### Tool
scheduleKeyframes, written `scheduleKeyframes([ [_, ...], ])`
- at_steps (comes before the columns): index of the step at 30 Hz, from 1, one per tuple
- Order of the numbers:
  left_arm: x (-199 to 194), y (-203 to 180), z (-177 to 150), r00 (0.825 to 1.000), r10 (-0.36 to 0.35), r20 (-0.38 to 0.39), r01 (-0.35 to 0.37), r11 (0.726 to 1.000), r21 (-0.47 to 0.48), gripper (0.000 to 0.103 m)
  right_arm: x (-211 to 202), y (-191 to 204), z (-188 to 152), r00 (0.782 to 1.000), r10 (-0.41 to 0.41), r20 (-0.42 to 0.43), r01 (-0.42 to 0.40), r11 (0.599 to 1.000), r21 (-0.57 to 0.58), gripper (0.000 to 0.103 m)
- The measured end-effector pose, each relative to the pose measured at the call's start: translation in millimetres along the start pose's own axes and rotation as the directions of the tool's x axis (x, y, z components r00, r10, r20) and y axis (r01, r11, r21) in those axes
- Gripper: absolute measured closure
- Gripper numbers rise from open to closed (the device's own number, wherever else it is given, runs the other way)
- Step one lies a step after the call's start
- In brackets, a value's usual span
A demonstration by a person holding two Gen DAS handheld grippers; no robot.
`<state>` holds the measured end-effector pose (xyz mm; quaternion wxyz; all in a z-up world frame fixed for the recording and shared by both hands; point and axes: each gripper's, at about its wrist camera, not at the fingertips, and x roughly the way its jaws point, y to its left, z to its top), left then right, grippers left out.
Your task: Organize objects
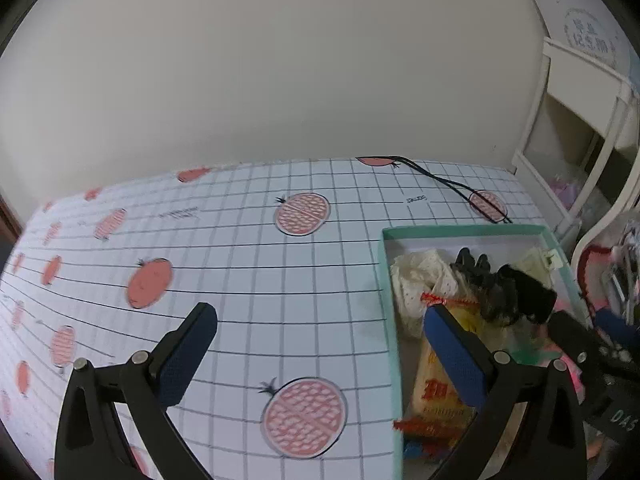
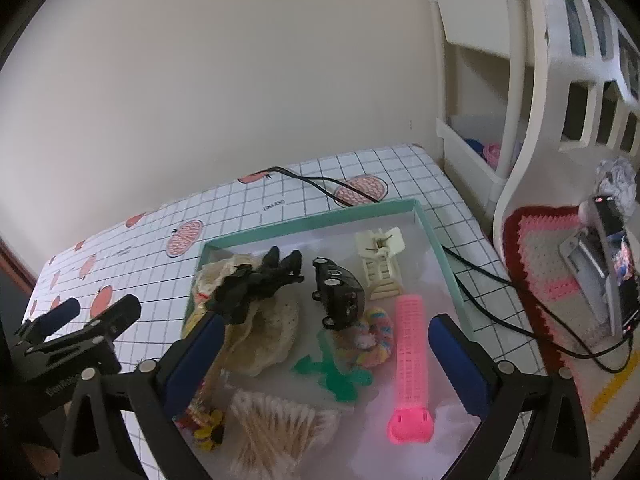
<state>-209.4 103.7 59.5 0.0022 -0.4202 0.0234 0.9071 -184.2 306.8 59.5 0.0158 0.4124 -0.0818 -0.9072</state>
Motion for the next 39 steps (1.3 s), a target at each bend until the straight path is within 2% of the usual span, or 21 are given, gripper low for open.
scheduleKeyframes([
  [5,-22.4,7.8,-12.0,0.999,-0.044,0.013,0.044,0.999,-0.009,0.0,-20.0,4.5,-8.5,1.0,-0.003,-0.002,0.003,1.0,-0.018,0.0],
  [10,-37.7,9.8,-26.8,0.999,-0.032,-0.022,0.032,0.999,-0.001,0.0,-42.4,10.3,-20.7,1.0,-0.002,-0.007,0.002,0.999,-0.049,0.0],
  [20,-92.1,8.8,-49.2,0.997,-0.063,0.037,0.061,0.997,0.045,0.0,-95.1,15.8,-47.3,1.0,-0.012,0.014,0.013,0.998,-0.067,0.0],
  [26,-114.9,22.7,-85.6,0.996,-0.094,-0.003,0.094,0.995,0.032,0.0,-120.5,21.6,-78.1,1.0,-0.024,0.005,0.024,0.997,-0.072,0.0],
  [31,-136.1,41.2,-118.4,0.996,-0.087,-0.027,0.086,0.996,-0.032,0.0,-138.1,25.6,-105.9,1.0,-0.027,-0.014,0.025,0.996,-0.088,0.0],
  [39,-160.2,54.7,-164.5,0.997,-0.063,-0.054,0.061,0.997,-0.042,0.0,-162.7,32.0,-151.8,0.999,-0.02,-0.03,0.016,0.994,-0.109,0.0],
])
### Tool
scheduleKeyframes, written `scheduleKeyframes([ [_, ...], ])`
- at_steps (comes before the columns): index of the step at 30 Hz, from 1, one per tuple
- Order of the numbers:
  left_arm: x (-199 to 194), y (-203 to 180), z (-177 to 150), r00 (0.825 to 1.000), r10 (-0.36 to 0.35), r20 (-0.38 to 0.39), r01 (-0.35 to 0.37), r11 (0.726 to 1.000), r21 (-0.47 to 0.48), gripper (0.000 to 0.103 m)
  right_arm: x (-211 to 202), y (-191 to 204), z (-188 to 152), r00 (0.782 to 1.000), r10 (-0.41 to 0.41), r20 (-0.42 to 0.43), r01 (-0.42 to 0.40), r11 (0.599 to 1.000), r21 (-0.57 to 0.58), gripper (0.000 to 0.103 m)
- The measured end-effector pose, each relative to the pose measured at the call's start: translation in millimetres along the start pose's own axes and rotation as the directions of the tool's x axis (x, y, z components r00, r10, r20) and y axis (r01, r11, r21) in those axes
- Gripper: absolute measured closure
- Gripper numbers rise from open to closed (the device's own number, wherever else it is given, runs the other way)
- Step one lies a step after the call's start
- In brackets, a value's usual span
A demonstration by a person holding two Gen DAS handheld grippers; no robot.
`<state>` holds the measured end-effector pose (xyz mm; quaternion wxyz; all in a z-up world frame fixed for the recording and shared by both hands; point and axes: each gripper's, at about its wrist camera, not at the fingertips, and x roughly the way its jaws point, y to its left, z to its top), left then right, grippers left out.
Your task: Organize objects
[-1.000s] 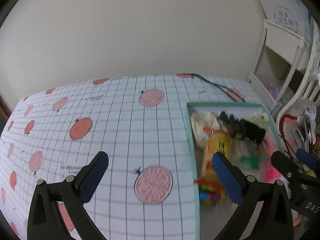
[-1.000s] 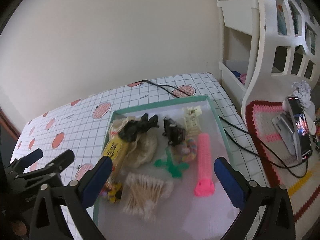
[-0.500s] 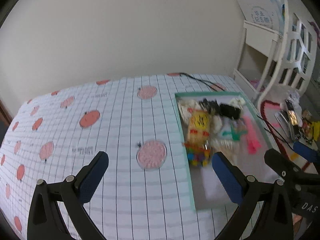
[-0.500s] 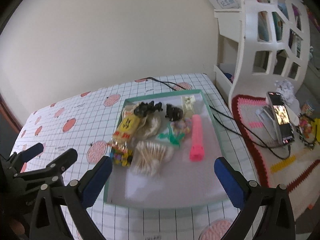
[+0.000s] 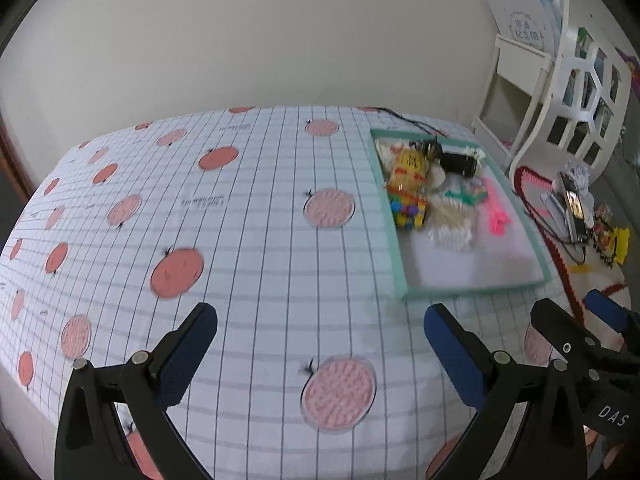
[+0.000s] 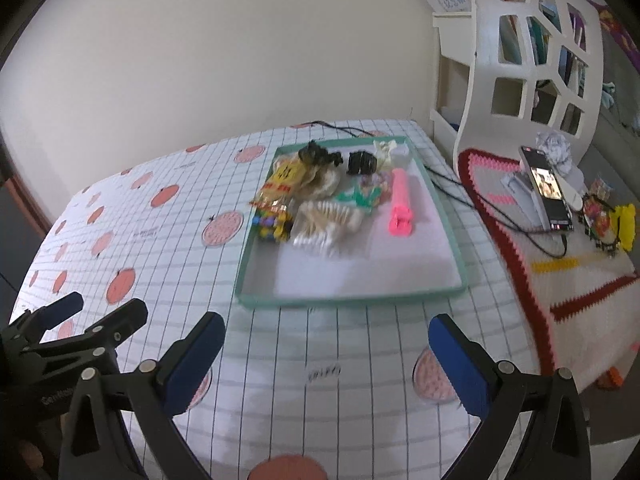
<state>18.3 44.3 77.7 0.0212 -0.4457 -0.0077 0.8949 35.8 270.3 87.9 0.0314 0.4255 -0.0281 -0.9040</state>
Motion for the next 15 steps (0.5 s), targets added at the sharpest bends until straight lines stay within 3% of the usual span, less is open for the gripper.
scheduleKeyframes([
  [15,6.5,14.5,-52.9,0.997,0.02,-0.072,-0.021,1.0,-0.023,0.0,1.9,7.0,-49.2,0.998,-0.018,-0.059,0.016,0.999,-0.03,0.0],
])
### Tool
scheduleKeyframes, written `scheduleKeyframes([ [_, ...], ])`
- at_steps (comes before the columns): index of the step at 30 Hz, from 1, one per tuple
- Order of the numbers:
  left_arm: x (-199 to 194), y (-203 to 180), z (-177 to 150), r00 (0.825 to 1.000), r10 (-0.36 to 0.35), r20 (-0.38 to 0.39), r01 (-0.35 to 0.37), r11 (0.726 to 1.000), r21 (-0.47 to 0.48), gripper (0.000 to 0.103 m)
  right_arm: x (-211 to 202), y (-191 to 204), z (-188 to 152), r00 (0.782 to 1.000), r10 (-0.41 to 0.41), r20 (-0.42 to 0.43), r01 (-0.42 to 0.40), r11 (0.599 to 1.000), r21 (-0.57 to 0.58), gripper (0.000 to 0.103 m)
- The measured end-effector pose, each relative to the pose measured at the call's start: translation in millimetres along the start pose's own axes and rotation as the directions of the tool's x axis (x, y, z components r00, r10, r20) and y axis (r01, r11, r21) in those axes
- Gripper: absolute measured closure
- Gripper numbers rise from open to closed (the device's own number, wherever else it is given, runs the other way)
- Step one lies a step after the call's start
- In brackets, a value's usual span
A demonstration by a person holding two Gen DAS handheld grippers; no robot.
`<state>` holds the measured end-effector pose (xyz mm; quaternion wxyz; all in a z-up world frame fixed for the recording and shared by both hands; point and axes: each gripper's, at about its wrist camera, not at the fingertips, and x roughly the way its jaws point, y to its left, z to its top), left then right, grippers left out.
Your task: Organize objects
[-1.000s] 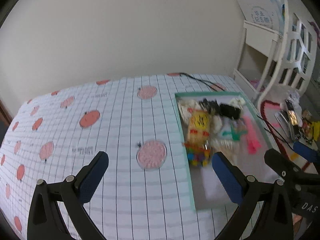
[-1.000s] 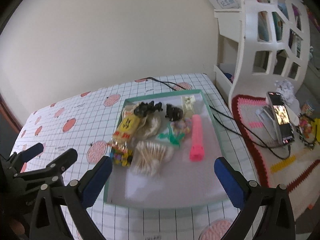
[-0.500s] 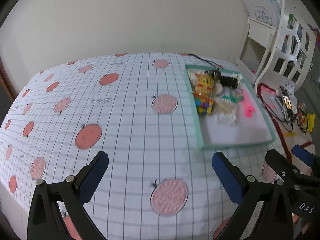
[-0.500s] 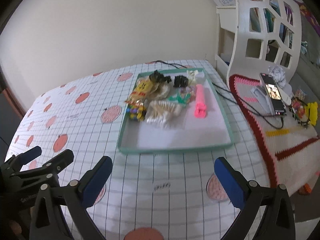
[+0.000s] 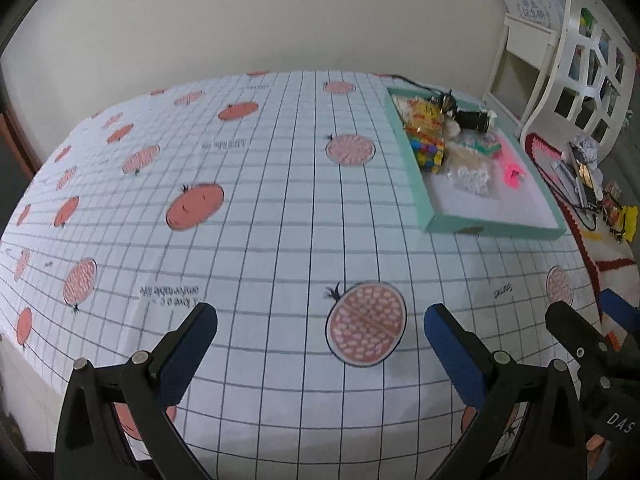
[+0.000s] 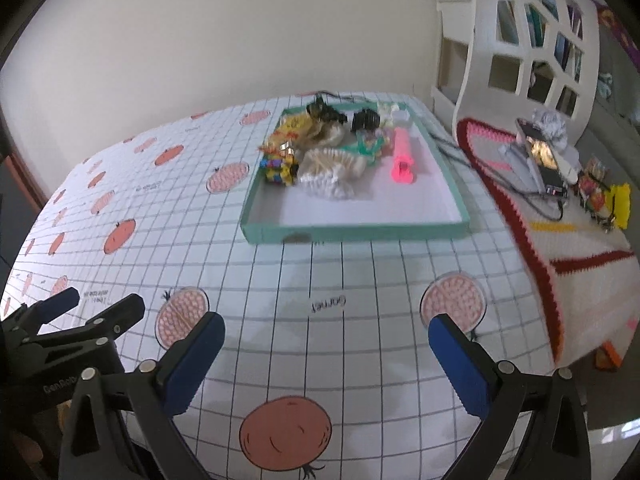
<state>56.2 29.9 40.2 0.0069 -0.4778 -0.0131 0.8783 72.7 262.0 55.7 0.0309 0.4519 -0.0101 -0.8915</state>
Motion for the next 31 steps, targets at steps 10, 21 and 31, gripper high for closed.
scheduleKeyframes([
  [10,14.2,-2.1,-10.9,1.0,0.0,-0.01,0.001,1.0,0.025,0.0,19.9,-4.5,-9.7,0.999,-0.01,-0.042,0.01,1.0,0.005,0.0],
  [21,23.5,-4.0,-14.4,1.0,-0.001,-0.03,0.001,1.0,0.025,0.0,25.8,-3.0,-11.4,0.999,-0.006,-0.053,0.006,1.0,-0.003,0.0],
  [31,21.5,-4.8,-15.4,0.999,0.041,-0.004,-0.041,0.999,0.025,0.0,27.9,-1.2,-11.0,0.998,0.0,-0.056,-0.001,1.0,-0.006,0.0],
])
